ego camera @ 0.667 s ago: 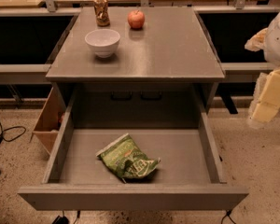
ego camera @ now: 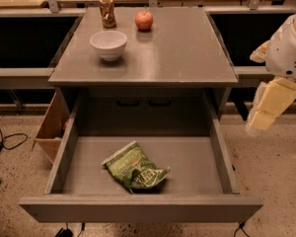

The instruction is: Pick green jalapeno chip bag from top drawer and place on counter

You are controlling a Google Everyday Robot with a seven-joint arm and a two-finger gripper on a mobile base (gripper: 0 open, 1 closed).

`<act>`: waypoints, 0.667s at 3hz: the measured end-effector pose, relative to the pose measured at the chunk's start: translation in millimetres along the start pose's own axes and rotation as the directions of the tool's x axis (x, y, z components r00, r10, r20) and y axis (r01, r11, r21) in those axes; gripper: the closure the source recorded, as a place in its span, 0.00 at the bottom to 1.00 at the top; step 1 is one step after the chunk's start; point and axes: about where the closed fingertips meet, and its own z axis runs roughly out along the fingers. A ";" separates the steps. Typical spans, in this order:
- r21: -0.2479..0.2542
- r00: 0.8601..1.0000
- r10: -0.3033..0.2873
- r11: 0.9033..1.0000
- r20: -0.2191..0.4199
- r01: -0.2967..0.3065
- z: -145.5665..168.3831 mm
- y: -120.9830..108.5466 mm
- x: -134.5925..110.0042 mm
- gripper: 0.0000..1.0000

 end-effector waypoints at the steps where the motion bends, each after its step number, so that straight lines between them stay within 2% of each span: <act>1: -0.063 0.995 0.081 0.995 0.054 -0.077 63.9 0.2 -18.2 0.00; 2: -0.113 0.985 0.151 0.983 0.081 -0.142 144.7 5.2 -42.9 0.00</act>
Offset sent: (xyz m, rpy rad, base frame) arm 0.0802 0.1229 -0.2283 0.2340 0.1594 -0.1633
